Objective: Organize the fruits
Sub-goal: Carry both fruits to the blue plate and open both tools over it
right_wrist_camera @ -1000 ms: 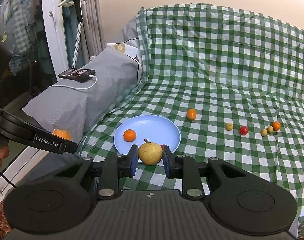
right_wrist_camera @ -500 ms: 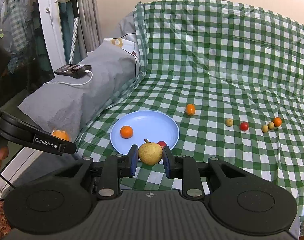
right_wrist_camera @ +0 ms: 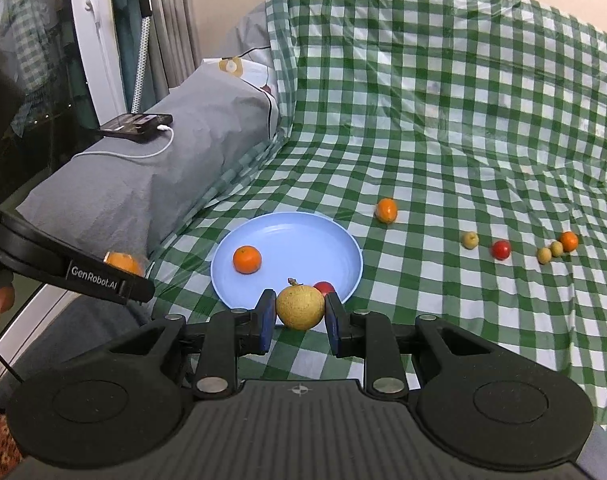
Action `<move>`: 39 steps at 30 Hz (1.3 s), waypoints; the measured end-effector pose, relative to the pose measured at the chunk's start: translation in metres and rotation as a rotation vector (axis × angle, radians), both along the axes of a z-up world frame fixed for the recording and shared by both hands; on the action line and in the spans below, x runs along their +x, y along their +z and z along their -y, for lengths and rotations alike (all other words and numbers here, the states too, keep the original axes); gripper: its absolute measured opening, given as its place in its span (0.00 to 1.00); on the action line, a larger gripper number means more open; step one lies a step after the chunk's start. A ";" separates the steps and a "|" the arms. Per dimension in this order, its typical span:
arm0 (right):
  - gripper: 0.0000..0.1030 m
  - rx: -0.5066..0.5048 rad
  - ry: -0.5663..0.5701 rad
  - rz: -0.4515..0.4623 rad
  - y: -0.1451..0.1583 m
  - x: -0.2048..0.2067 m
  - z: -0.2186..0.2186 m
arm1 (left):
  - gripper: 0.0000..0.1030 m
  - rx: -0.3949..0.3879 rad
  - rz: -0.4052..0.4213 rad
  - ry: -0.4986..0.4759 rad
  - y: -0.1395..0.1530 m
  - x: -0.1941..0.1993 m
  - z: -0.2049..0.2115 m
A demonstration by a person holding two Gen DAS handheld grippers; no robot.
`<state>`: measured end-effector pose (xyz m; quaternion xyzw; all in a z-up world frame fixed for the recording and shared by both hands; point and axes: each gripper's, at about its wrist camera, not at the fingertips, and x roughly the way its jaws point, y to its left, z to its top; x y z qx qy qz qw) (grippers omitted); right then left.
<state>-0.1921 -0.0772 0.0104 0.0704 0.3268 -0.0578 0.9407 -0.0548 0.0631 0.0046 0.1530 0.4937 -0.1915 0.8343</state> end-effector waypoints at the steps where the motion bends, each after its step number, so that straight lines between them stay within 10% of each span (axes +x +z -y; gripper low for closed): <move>1: 0.26 0.003 0.001 -0.004 -0.002 0.005 0.001 | 0.40 0.002 -0.003 0.000 -0.001 0.004 0.002; 33: 0.27 0.012 0.045 -0.144 -0.087 0.140 0.056 | 0.41 0.075 -0.058 -0.092 -0.093 0.114 0.079; 38: 0.31 0.016 0.061 -0.133 -0.086 0.151 0.057 | 0.94 0.060 0.031 -0.066 -0.083 0.117 0.075; 39: 0.46 0.015 0.059 -0.137 -0.083 0.150 0.058 | 0.98 0.044 0.052 -0.064 -0.077 0.114 0.072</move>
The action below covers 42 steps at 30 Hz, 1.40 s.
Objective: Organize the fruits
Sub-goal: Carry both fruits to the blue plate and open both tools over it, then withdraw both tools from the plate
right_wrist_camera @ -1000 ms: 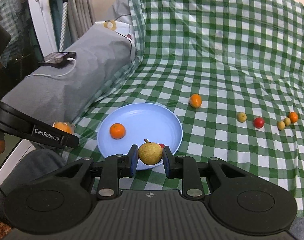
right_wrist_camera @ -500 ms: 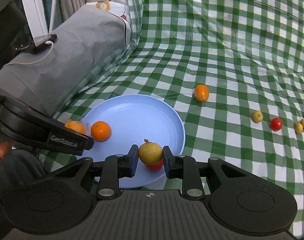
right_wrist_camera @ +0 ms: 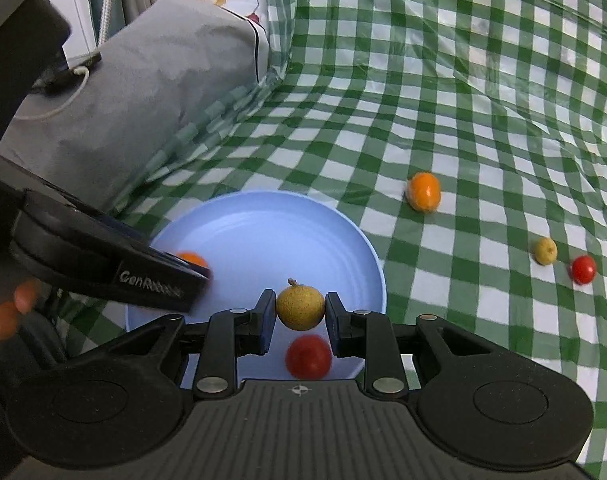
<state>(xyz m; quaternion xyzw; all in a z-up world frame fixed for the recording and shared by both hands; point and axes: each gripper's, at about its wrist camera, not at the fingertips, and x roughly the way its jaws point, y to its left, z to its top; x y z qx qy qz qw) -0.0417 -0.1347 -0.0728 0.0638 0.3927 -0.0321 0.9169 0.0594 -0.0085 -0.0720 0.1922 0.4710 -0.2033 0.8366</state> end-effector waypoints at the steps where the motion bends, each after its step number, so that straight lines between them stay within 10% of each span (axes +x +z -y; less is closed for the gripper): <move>1: 0.61 -0.002 -0.006 -0.004 0.003 -0.002 0.000 | 1.00 -0.015 0.006 -0.005 0.007 -0.003 -0.004; 7: 0.96 0.068 -0.048 -0.053 0.027 -0.035 -0.006 | 0.99 0.019 0.026 0.022 0.035 -0.034 -0.028; 15: 0.99 0.149 -0.129 -0.121 0.057 -0.092 -0.025 | 0.99 0.037 -0.035 0.079 0.054 -0.084 -0.066; 42: 0.99 0.095 -0.116 0.061 0.115 -0.191 -0.067 | 0.99 0.001 0.093 0.063 0.101 -0.186 -0.100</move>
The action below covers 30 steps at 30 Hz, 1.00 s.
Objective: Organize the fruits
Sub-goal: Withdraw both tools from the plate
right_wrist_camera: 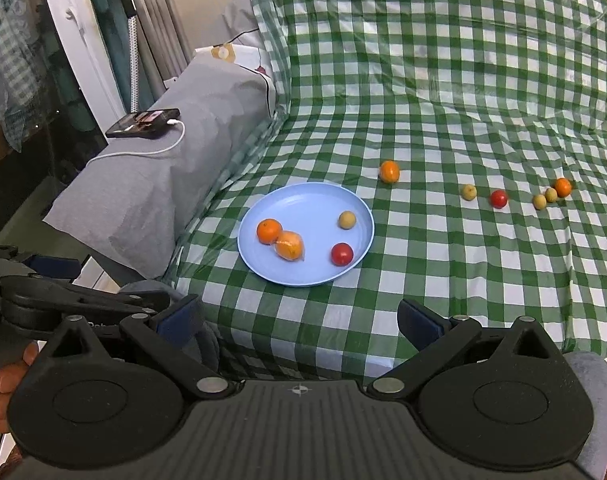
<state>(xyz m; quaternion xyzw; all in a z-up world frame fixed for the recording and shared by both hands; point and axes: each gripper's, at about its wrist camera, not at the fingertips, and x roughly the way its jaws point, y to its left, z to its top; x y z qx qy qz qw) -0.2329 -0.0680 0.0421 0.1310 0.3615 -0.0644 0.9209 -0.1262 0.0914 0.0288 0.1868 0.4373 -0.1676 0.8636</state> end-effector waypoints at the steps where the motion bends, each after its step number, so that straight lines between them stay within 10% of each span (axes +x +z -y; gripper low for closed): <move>1: 0.99 -0.001 -0.001 0.002 0.000 -0.001 0.000 | 0.99 0.000 0.002 -0.002 0.001 -0.001 0.000; 30: 0.99 0.044 -0.035 -0.023 -0.010 0.003 0.015 | 1.00 0.035 -0.015 -0.027 -0.004 0.006 0.013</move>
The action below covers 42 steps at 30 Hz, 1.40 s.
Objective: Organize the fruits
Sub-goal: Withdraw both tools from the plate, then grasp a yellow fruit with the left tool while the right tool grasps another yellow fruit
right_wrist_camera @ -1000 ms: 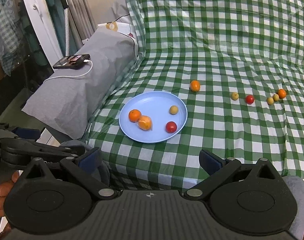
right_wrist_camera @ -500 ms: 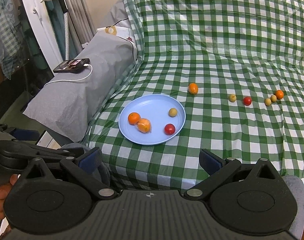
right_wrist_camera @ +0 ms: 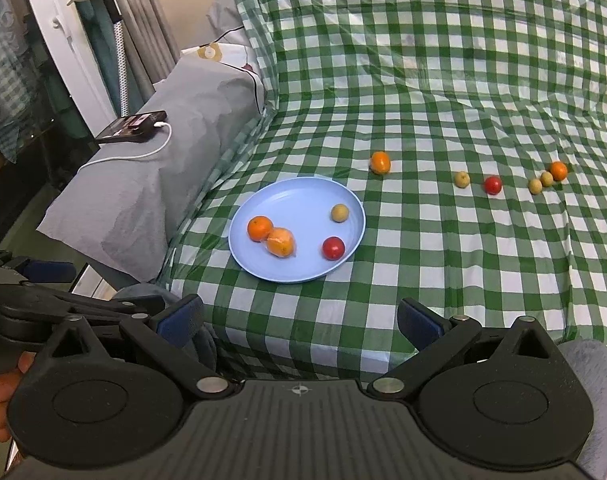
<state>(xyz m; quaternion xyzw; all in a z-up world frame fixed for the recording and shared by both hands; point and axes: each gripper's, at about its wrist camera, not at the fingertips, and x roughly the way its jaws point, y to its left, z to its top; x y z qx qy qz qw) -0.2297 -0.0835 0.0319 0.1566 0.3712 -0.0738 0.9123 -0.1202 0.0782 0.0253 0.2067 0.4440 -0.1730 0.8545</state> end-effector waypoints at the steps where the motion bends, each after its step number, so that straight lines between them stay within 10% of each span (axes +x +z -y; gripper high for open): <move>1: 0.99 0.003 -0.003 -0.002 -0.001 0.001 0.002 | 1.00 0.002 -0.003 0.000 -0.001 0.001 0.002; 27: 0.99 0.107 -0.151 -0.068 -0.031 0.011 0.075 | 1.00 0.068 -0.052 -0.059 -0.022 0.027 0.070; 42: 0.99 -0.090 -0.437 0.033 -0.075 0.026 0.201 | 1.00 0.011 -0.030 -0.201 -0.056 0.095 0.226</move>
